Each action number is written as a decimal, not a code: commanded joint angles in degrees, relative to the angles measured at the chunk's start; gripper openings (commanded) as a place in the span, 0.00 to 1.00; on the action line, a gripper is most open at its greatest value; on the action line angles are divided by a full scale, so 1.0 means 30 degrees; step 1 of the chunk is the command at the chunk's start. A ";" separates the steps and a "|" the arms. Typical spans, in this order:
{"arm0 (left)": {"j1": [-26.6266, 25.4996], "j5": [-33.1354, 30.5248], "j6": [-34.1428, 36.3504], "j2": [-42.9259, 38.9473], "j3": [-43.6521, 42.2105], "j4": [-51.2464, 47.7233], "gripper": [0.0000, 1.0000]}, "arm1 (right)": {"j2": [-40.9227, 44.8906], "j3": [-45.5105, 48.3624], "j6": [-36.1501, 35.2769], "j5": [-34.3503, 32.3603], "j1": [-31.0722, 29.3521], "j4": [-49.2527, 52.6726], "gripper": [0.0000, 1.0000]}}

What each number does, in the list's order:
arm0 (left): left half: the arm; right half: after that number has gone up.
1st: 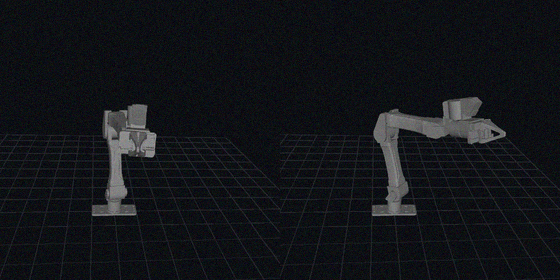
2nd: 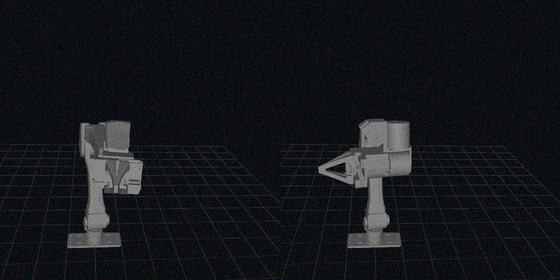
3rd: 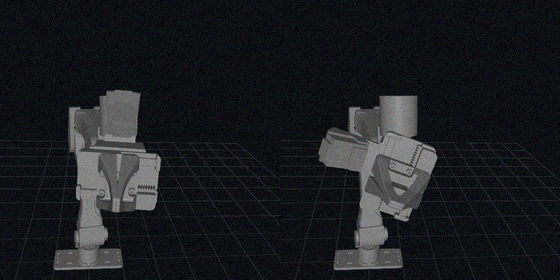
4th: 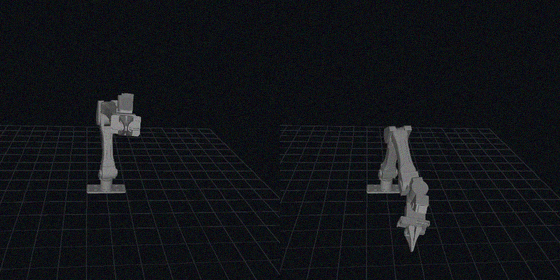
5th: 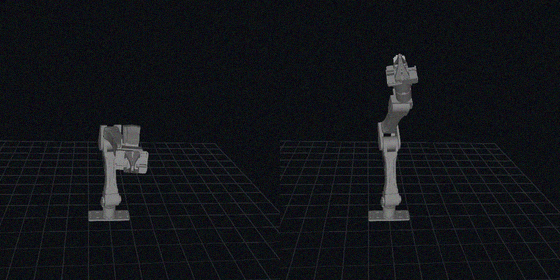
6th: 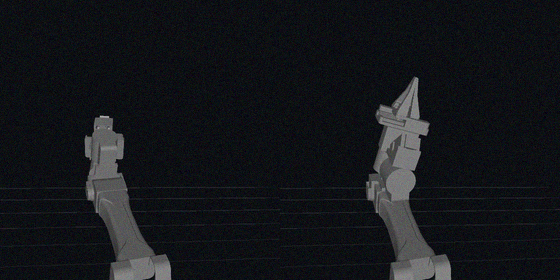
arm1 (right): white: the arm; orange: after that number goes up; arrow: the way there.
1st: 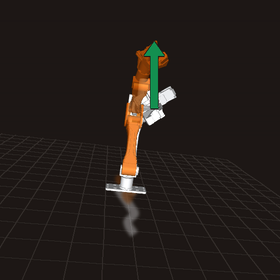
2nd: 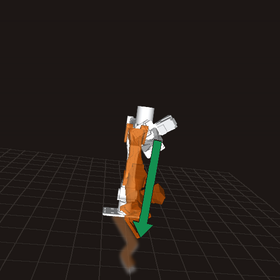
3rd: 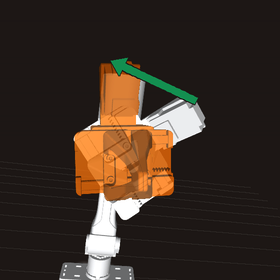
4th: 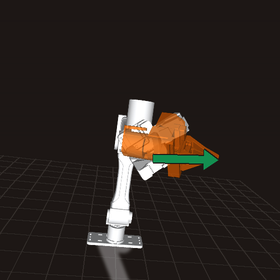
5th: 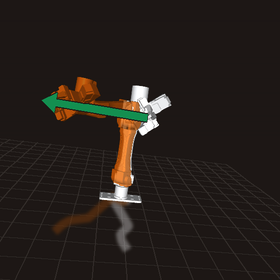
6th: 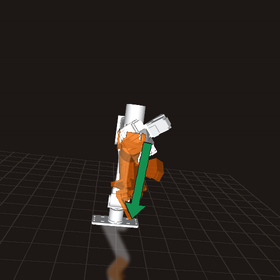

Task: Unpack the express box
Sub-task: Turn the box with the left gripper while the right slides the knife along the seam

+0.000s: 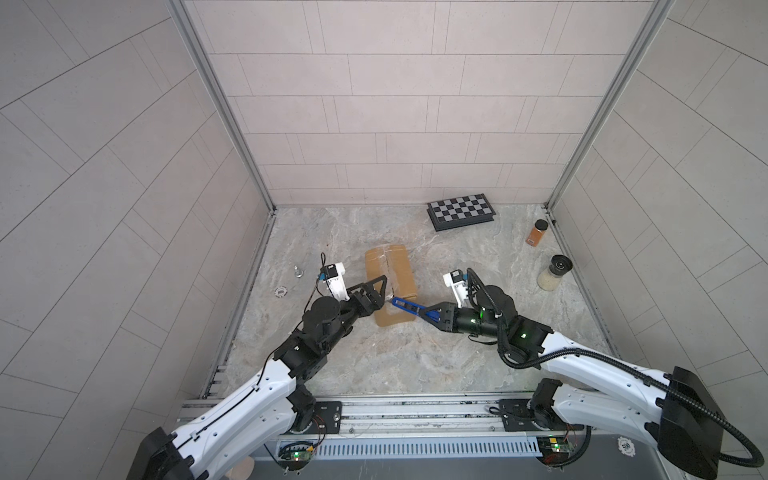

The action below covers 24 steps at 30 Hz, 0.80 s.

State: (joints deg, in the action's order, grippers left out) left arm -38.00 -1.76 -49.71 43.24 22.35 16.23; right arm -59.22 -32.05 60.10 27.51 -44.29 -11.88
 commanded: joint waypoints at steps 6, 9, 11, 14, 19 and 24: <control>-0.0658 0.0156 -0.2235 0.1609 -0.1994 0.3454 0.99 | -0.0473 -0.0536 -0.0129 0.0458 0.0609 -0.0390 0.00; -0.1535 -0.0366 -0.2510 0.2582 -0.1945 0.5018 0.99 | -0.0672 -0.0468 0.0445 0.0012 0.0628 -0.0703 0.00; -0.2088 -0.0647 -0.2588 0.3305 -0.1717 0.5913 0.99 | -0.0687 -0.0321 0.1135 -0.0307 0.0642 -0.1168 0.00; -0.3073 -0.1361 -0.2760 0.4369 -0.1405 0.7275 0.99 | -0.0628 -0.0040 0.2187 -0.0632 0.0636 -0.1905 0.00; -0.4051 -0.1757 -0.3124 0.6225 -0.0859 0.8864 0.99 | -0.0391 0.0015 0.2821 -0.1274 0.0643 -0.1595 0.00; -0.4121 -0.2024 -0.3284 0.6682 -0.0858 0.9201 0.99 | 0.0223 0.0272 0.3226 -0.1606 0.0696 -0.1156 0.00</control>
State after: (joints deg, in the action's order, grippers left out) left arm -50.02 -7.16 -59.05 63.26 18.11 39.57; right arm -60.47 -31.94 68.01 23.35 -41.98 -14.98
